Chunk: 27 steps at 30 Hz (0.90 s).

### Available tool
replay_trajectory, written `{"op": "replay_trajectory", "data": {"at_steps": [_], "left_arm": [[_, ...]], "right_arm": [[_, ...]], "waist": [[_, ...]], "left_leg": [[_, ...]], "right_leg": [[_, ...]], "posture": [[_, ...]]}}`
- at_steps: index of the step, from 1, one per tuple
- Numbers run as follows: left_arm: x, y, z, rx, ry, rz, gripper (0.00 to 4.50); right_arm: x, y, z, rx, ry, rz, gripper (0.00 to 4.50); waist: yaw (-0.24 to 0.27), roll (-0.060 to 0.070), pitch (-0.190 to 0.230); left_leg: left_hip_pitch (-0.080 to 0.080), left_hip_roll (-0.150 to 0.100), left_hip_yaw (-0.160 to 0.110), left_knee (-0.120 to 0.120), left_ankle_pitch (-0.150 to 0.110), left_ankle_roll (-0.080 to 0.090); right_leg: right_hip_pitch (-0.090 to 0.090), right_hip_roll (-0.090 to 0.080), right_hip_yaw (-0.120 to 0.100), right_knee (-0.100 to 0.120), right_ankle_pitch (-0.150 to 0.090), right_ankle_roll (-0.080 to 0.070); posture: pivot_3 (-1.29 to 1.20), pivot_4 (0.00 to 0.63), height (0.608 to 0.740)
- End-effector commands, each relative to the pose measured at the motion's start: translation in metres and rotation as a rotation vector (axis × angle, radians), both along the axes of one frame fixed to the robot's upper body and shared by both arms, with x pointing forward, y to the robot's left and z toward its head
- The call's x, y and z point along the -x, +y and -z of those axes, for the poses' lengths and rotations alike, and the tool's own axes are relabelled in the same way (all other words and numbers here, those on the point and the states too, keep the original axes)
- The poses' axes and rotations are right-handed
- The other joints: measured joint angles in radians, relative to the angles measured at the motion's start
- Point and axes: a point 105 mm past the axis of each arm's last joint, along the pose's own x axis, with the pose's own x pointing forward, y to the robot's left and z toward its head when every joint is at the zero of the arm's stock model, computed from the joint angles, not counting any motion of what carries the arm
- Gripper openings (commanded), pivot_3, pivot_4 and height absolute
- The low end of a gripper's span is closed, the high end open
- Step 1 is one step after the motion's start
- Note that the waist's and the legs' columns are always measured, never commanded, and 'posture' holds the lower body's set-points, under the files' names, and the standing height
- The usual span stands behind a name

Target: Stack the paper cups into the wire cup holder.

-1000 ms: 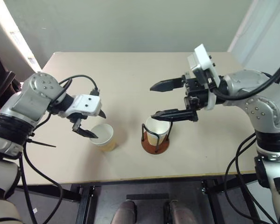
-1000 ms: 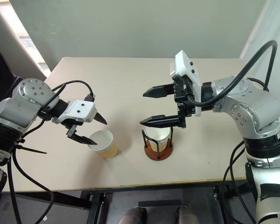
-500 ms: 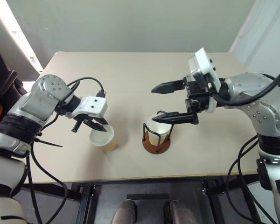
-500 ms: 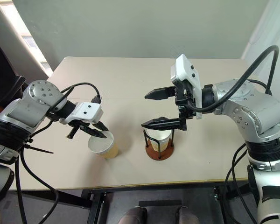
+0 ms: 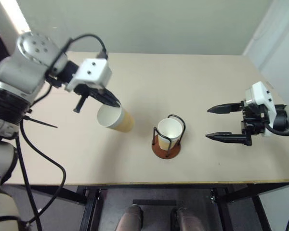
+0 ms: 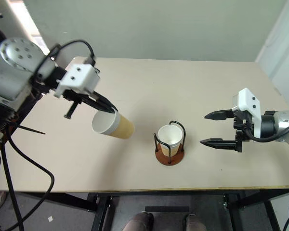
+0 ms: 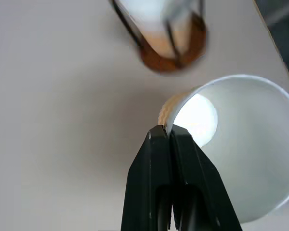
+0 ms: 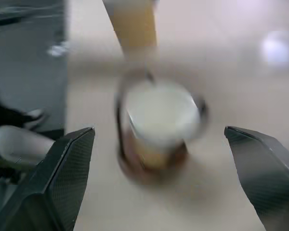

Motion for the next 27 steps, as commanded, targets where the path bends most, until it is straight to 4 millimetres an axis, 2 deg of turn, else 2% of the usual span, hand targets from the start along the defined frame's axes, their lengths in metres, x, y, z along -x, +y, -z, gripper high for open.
{"op": "replay_trajectory", "data": {"at_steps": [1,2,5,7,10,14,19,21,27], "left_arm": [[0.018,-0.043,-0.043,0.116,0.009,0.196,0.05],[0.019,-0.05,-0.045,0.112,0.009,0.227,0.05],[0.019,-0.068,-0.046,0.076,0.005,0.298,0.05],[0.015,-0.078,-0.046,0.047,-0.005,0.324,0.05],[0.012,-0.088,-0.047,0.026,-0.01,0.343,0.05],[0.006,-0.106,-0.041,-0.029,-0.02,0.373,0.05],[0.003,-0.12,-0.042,-0.048,-0.04,0.4,0.05],[0.002,-0.126,-0.042,-0.045,-0.041,0.407,0.05],[-0.003,-0.141,-0.042,-0.04,-0.052,0.414,0.05]], "right_arm": [[0.027,-0.053,-0.013,-0.071,-0.143,0.202,4.5],[0.034,-0.057,-0.011,-0.077,-0.147,0.226,4.5],[0.046,-0.059,-0.028,-0.128,-0.195,0.239,4.5],[0.051,-0.056,-0.04,-0.153,-0.215,0.218,4.5],[0.057,-0.052,-0.049,-0.174,-0.209,0.188,4.5],[0.067,-0.042,-0.049,-0.174,-0.113,0.125,4.5],[0.071,-0.04,-0.05,-0.168,-0.098,0.128,4.5],[0.071,-0.041,-0.05,-0.163,-0.096,0.131,4.5],[0.068,-0.041,-0.045,-0.144,-0.091,0.142,4.5]], "waist": [[0.006,-0.002,0.001],[0.005,-0.002,0.001],[0.002,0.0,0.002],[-0.006,0.001,0.002],[-0.016,0.0,0.002],[-0.012,0.0,0.003],[-0.005,0.0,0.003],[-0.001,0.001,0.003],[0.012,0.001,0.003]], "left_leg": [[0.0,-0.001,0.002,0.0,0.001,0.002],[-0.002,0.0,-0.004,0.001,0.002,0.001],[-0.001,-0.002,0.002,0.003,-0.001,0.002],[-0.001,-0.002,0.005,0.008,-0.003,0.005],[0.0,-0.004,0.007,0.012,-0.004,0.008],[0.0,-0.011,0.008,0.012,-0.003,0.012],[-0.005,-0.014,0.012,0.016,-0.002,0.011],[-0.007,-0.014,0.014,0.018,-0.004,0.013],[-0.012,-0.014,0.018,0.03,-0.014,0.018]], "right_leg": [[0.002,0.0,0.0,-0.001,0.001,0.004],[0.002,0.001,-0.002,-0.001,0.0,0.005],[0.002,-0.001,0.001,-0.001,-0.001,0.006],[0.004,-0.001,0.005,-0.002,-0.004,0.009],[0.008,0.0,0.011,-0.003,-0.004,0.014],[0.008,0.001,0.021,-0.005,-0.003,0.022],[0.009,-0.002,0.025,-0.011,-0.004,0.031],[0.009,-0.003,0.025,-0.015,0.001,0.042],[0.008,-0.006,0.026,-0.016,0.0,0.047]], "posture": [[0.0,0.15,0.74],[0.0,0.15,0.74],[0.0,0.15,0.74],[0.0,0.15,0.74],[0.0,0.15,0.74],[0.0,0.15,0.74],[0.0,0.15,0.74],[0.0,0.15,0.74],[0.0,0.15,0.74]]}}
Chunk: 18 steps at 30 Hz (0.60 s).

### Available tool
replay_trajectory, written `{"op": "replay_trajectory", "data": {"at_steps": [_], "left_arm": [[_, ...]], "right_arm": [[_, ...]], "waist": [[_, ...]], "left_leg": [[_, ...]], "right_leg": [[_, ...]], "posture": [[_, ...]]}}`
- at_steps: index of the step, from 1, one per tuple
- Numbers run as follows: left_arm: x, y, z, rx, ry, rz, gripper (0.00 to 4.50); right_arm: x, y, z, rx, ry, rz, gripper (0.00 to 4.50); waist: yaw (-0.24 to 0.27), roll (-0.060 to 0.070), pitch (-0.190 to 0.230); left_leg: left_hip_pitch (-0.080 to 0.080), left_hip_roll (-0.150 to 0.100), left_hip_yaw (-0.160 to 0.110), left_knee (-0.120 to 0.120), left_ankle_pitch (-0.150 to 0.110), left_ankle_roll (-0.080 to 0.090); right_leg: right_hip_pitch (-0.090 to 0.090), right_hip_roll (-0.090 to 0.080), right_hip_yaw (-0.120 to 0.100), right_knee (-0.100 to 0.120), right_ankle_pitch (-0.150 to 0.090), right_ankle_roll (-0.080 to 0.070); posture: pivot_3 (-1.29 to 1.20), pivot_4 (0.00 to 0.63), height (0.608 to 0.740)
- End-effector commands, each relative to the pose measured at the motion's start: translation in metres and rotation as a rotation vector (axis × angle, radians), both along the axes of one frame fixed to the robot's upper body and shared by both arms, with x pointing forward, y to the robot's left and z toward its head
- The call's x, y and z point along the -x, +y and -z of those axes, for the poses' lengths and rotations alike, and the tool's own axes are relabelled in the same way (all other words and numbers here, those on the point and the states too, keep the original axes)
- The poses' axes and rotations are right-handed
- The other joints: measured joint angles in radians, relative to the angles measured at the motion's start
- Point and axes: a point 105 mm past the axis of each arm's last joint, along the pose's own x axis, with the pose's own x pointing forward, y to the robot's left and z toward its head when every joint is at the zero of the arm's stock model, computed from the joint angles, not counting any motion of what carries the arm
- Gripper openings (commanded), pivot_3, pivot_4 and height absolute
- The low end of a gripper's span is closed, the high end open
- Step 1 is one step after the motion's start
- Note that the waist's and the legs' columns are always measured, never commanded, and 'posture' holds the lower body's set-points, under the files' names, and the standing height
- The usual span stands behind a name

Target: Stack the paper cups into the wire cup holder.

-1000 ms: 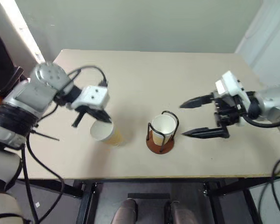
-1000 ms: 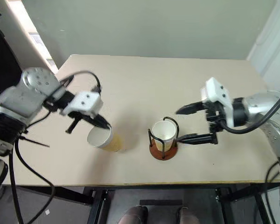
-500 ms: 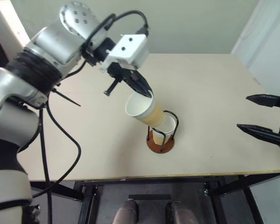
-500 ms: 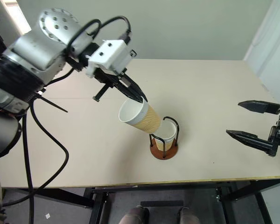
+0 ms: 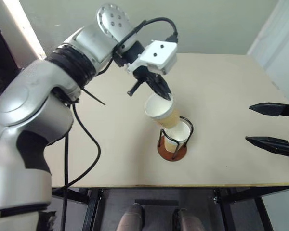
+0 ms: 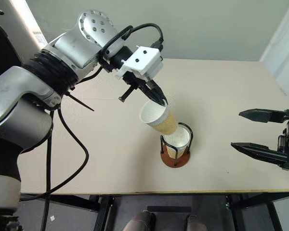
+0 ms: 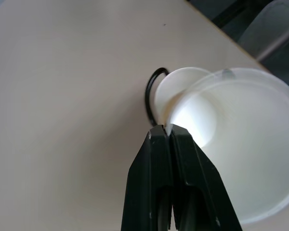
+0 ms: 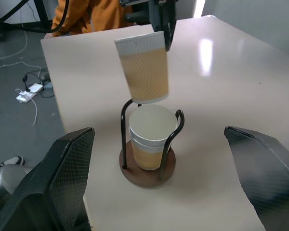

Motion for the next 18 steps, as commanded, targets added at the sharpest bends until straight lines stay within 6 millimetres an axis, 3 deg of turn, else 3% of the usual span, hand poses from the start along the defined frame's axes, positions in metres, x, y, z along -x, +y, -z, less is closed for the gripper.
{"op": "replay_trajectory", "data": {"at_steps": [1,12,18], "left_arm": [[0.009,-0.009,-0.019,0.012,-0.04,0.054,0.05],[0.024,-0.032,-0.01,-0.026,-0.007,0.152,0.05],[0.02,-0.037,0.004,-0.063,-0.005,0.158,0.05]], "right_arm": [[0.002,0.001,-0.005,0.03,-0.04,0.003,4.5],[0.0,0.002,-0.002,0.032,-0.045,0.015,4.5],[0.0,0.003,0.0,0.032,-0.052,0.019,4.5]], "waist": [[0.002,0.0,0.0],[0.008,0.0,0.0],[0.007,0.001,0.0]], "left_leg": [[0.0,0.0,0.001,0.0,-0.001,0.001],[-0.001,0.0,0.005,0.006,-0.006,0.003],[0.0,0.001,0.005,0.012,-0.008,0.006]], "right_leg": [[0.0,0.0,0.0,0.0,0.0,0.0],[0.0,0.0,0.001,0.0,-0.001,0.003],[0.001,0.001,0.001,0.002,0.0,0.004]], "posture": [[0.0,0.15,0.74],[0.0,0.15,0.74],[0.0,0.15,0.74]]}}
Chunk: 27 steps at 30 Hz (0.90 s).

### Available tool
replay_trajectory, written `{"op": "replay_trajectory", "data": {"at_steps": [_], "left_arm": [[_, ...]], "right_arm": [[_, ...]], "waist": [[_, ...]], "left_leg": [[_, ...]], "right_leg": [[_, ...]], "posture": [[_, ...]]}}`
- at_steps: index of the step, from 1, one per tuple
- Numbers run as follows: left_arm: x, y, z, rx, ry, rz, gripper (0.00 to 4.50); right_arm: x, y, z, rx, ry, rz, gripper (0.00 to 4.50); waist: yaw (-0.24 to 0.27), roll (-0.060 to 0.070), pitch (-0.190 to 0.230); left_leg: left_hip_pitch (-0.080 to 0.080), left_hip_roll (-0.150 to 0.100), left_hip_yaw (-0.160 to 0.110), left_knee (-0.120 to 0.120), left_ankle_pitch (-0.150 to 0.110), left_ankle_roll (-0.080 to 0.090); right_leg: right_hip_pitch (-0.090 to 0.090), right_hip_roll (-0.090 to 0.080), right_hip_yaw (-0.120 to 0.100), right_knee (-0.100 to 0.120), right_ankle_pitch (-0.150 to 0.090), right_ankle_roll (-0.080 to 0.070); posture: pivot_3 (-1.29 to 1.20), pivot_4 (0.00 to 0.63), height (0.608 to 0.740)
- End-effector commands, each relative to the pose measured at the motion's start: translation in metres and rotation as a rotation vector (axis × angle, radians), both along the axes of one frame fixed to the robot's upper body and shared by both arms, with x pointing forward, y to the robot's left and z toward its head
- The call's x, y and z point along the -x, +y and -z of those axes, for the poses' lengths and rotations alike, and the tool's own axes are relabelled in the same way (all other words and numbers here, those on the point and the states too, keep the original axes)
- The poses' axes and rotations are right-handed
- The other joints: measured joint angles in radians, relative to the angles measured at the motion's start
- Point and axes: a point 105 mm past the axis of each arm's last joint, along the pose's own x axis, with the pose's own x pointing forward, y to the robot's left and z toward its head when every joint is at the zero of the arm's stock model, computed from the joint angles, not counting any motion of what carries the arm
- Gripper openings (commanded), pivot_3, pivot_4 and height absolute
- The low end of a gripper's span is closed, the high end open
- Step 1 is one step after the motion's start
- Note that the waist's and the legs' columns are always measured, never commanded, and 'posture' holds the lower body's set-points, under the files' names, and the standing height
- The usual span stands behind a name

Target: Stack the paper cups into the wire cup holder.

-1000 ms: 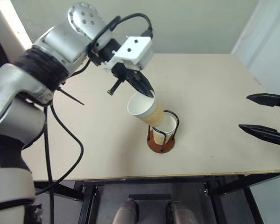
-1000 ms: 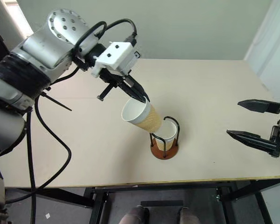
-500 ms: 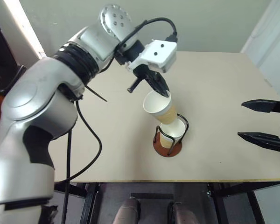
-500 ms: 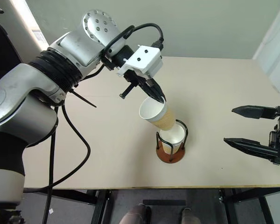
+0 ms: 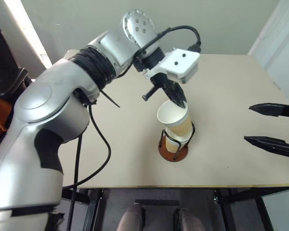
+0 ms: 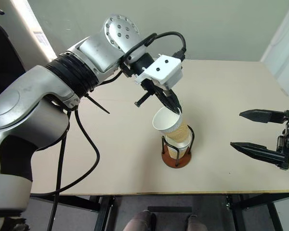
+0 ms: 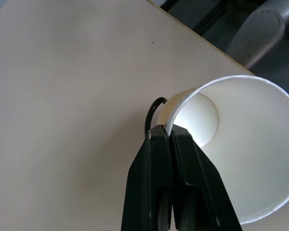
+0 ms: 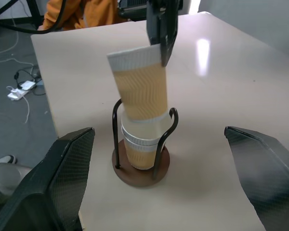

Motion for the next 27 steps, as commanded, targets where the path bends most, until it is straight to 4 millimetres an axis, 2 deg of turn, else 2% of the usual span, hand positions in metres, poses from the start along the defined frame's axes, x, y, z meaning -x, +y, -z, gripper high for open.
{"op": "replay_trajectory", "data": {"at_steps": [1,15,18,21,22,26,27], "left_arm": [[0.004,-0.005,-0.007,-0.02,-0.033,0.04,0.05],[-0.003,-0.005,0.01,-0.109,-0.113,0.075,0.05],[-0.003,-0.005,0.012,-0.116,-0.11,0.078,0.59],[-0.004,-0.005,0.014,-0.128,-0.118,0.078,1.66],[-0.005,-0.005,0.015,-0.131,-0.121,0.079,1.89],[-0.008,-0.009,0.012,-0.101,-0.151,0.085,3.4],[-0.009,-0.01,0.011,-0.092,-0.153,0.077,3.4]], "right_arm": [[0.002,0.003,-0.003,0.024,-0.037,0.0,4.5],[0.002,0.001,-0.002,0.034,-0.044,0.022,4.5],[0.002,0.001,-0.002,0.035,-0.046,0.024,4.5],[0.001,0.001,-0.003,0.039,-0.046,0.024,4.5],[0.0,0.001,-0.004,0.041,-0.046,0.023,4.5],[-0.002,0.001,-0.005,0.048,-0.048,0.011,4.5],[-0.003,0.002,-0.005,0.048,-0.047,0.003,4.5]], "waist": [[0.0,0.0,0.0],[0.0,0.0,0.0],[0.0,0.0,0.0],[0.0,0.0,0.0],[0.0,0.0,0.0],[0.0,0.0,0.0],[0.0,0.0,0.0]], "left_leg": [[0.001,0.0,0.0,0.002,-0.001,0.001],[0.007,0.0,0.001,0.005,-0.004,0.003],[0.007,0.0,0.001,0.005,-0.004,0.003],[0.007,0.0,0.001,0.005,-0.004,0.003],[0.007,0.0,0.001,0.005,-0.004,0.003],[0.007,0.0,0.001,0.005,-0.004,0.003],[0.007,0.0,0.001,0.005,-0.004,0.003]], "right_leg": [[0.001,0.0,0.0,0.0,0.0,0.0],[0.009,0.0,0.001,-0.002,0.0,0.001],[0.009,0.0,0.001,-0.002,0.0,0.002],[0.01,0.0,0.001,-0.002,0.0,0.002],[0.01,0.0,0.001,-0.002,0.0,0.002],[0.01,0.0,0.001,-0.002,0.0,0.002],[0.01,0.0,0.001,-0.002,0.0,0.002]], "posture": [[0.0,0.15,0.74],[0.0,0.15,0.74],[0.0,0.15,0.74],[0.0,0.15,0.74],[0.0,0.15,0.74],[0.0,0.15,0.74],[0.0,0.15,0.74]]}}
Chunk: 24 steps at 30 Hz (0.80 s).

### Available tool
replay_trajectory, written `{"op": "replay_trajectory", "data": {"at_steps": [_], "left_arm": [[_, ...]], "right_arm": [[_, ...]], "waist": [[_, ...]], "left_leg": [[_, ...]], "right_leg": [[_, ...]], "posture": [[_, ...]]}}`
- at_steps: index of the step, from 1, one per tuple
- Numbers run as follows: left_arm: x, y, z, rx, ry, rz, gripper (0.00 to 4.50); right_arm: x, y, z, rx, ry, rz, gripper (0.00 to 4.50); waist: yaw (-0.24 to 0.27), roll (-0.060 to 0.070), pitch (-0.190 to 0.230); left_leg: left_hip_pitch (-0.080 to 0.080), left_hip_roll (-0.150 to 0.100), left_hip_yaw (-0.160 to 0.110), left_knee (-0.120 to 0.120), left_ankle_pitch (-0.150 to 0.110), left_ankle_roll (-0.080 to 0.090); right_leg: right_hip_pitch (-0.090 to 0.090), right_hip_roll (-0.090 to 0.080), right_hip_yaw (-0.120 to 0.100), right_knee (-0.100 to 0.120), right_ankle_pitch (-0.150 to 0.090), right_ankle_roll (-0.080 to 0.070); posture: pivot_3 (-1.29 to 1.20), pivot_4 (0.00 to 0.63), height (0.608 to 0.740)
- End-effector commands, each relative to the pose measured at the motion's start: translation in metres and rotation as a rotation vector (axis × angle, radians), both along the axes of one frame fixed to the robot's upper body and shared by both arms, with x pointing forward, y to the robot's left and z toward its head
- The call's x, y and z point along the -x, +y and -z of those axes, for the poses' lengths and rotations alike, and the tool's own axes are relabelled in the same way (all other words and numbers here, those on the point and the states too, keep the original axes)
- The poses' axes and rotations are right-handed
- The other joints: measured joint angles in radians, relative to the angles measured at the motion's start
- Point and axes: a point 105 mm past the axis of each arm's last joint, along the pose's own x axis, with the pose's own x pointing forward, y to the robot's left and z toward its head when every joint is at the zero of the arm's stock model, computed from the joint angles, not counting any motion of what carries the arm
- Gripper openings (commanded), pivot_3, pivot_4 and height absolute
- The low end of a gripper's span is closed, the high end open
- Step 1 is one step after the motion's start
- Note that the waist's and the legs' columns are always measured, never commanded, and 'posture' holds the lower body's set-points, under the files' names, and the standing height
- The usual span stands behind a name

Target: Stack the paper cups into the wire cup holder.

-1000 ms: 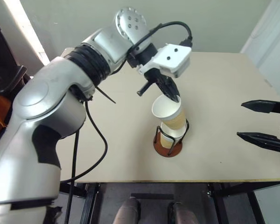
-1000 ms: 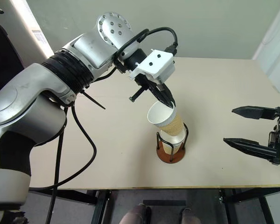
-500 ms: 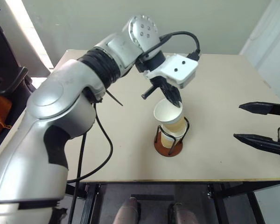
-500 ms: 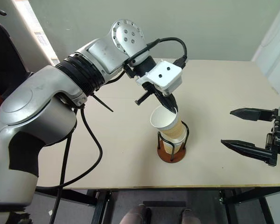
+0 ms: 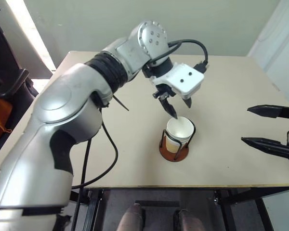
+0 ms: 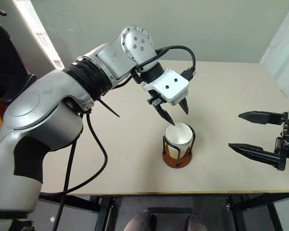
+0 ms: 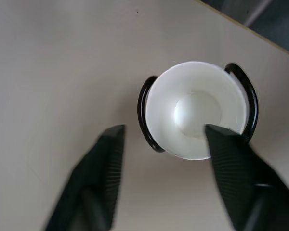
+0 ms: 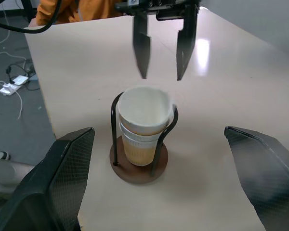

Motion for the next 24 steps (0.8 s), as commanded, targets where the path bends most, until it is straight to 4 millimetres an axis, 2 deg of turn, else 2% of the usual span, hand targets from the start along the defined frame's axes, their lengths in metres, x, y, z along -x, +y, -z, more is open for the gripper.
{"op": "replay_trajectory", "data": {"at_steps": [1,4,7,10,13,16,19,21,24], "left_arm": [[-0.002,0.001,-0.01,0.039,-0.013,0.006,3.4],[-0.009,0.012,-0.013,0.082,0.001,-0.05,3.4],[-0.018,0.048,-0.017,0.176,0.071,-0.17,3.4],[-0.019,0.081,-0.017,0.257,0.147,-0.268,3.4],[-0.009,0.132,-0.024,0.397,0.259,-0.41,3.4],[0.0,0.174,-0.034,0.524,0.314,-0.547,3.4],[0.001,0.214,-0.031,0.594,0.291,-0.714,3.4],[0.011,0.23,-0.027,0.616,0.312,-0.768,3.4],[0.029,0.269,-0.013,0.62,0.322,-0.92,3.4]], "right_arm": [[-0.002,0.004,-0.007,0.027,-0.038,-0.025,4.5],[-0.006,0.009,-0.003,0.028,-0.024,-0.061,4.5],[-0.017,0.014,0.006,0.041,0.011,-0.081,4.5],[-0.03,0.013,0.017,0.084,0.04,-0.076,4.5],[-0.044,0.009,0.018,0.105,0.038,-0.073,4.5],[-0.05,0.003,0.018,0.114,0.059,-0.073,4.5],[-0.053,0.0,0.021,0.129,0.088,-0.09,4.5],[-0.052,0.001,0.019,0.123,0.089,-0.118,4.5],[-0.05,0.001,0.01,0.09,0.08,-0.152,4.5]], "waist": [[0.0,0.0,0.0],[-0.001,0.0,0.0],[-0.012,0.003,-0.001],[-0.023,0.005,-0.002],[-0.03,0.006,-0.001],[-0.031,0.005,-0.002],[-0.022,0.006,-0.002],[-0.021,0.006,-0.002],[-0.03,0.006,-0.002]], "left_leg": [[0.0,0.0,0.0,0.0,0.0,0.0],[0.001,0.0,0.001,0.0,0.0,0.0],[0.003,0.0,0.001,0.0,0.0,-0.001],[0.004,0.001,0.002,-0.001,0.0,-0.001],[0.003,0.001,0.002,-0.001,0.0,-0.002],[0.001,0.0,0.002,-0.001,0.0,-0.002],[0.0,0.0,-0.001,-0.001,0.0,-0.001],[0.0,0.0,-0.003,-0.002,0.0,-0.001],[0.003,0.0,-0.002,-0.003,0.0,-0.002]], "right_leg": [[0.0,0.0,0.0,0.0,0.0,0.0],[0.0,0.0,0.0,0.0,0.0,0.0],[0.0,0.002,0.001,0.001,0.0,0.0],[0.0,0.004,0.002,0.001,-0.001,0.001],[-0.002,0.005,0.001,0.001,-0.001,0.001],[-0.005,0.006,0.001,0.001,-0.002,-0.001],[-0.005,0.004,0.0,0.001,-0.005,-0.005],[-0.005,0.003,0.0,0.002,-0.009,-0.013],[-0.005,0.003,0.0,0.006,-0.011,-0.017]], "posture": [[0.0,0.15,0.74],[0.0,0.15,0.74],[0.0,0.15,0.74],[0.0,0.15,0.74],[0.0,0.15,0.74],[0.0,0.15,0.74],[0.0,0.15,0.74],[0.0,0.15,0.74],[0.0,0.15,0.74]]}}
